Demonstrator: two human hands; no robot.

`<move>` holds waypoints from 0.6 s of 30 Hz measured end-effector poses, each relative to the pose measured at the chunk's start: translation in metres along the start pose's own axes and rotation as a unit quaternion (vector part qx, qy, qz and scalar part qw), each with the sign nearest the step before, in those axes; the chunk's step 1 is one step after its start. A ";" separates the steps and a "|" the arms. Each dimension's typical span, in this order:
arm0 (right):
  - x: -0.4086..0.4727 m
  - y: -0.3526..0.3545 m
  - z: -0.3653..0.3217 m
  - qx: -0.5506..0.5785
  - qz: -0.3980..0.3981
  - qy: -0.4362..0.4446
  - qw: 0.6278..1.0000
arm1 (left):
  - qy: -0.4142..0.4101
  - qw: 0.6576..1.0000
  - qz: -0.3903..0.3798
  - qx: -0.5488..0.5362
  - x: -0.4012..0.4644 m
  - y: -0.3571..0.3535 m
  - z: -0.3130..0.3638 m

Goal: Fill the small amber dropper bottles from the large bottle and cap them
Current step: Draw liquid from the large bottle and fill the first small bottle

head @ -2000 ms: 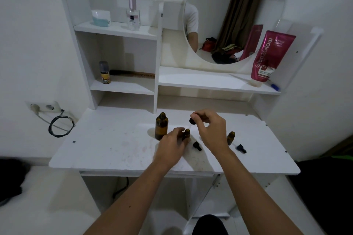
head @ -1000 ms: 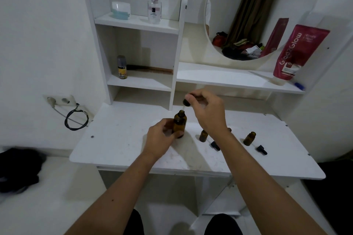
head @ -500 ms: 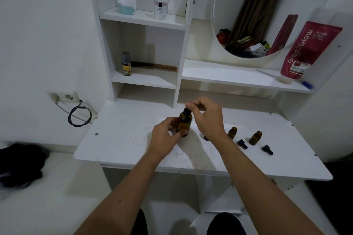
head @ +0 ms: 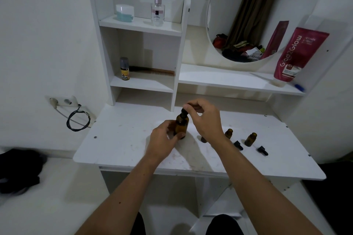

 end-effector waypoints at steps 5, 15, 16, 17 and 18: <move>0.011 0.020 -0.014 0.043 0.027 -0.003 0.999 | 0.008 1.000 0.021 -0.013 -0.008 0.004 -0.001; 0.012 0.083 -0.018 0.101 0.102 -0.006 0.990 | 0.009 0.996 0.072 -0.053 -0.049 -0.010 0.013; 0.011 0.090 -0.016 0.097 0.108 -0.004 0.989 | 0.003 0.996 0.067 -0.055 -0.051 -0.016 0.017; 0.008 0.096 -0.012 0.094 0.112 -0.004 0.989 | -0.003 0.997 0.060 -0.056 -0.053 -0.022 0.020; 0.005 0.101 -0.008 0.095 0.115 -0.008 0.989 | -0.009 0.997 0.052 -0.058 -0.054 -0.029 0.024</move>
Point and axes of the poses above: each hand's wrist, its own x-axis towards the middle knuckle, its own y-axis out of the back of the hand, z = x × y, the point moved 8 cm from there along x, towards the middle knuckle, and after that the axes turned 5 degrees about z, right-handed, at the moved point
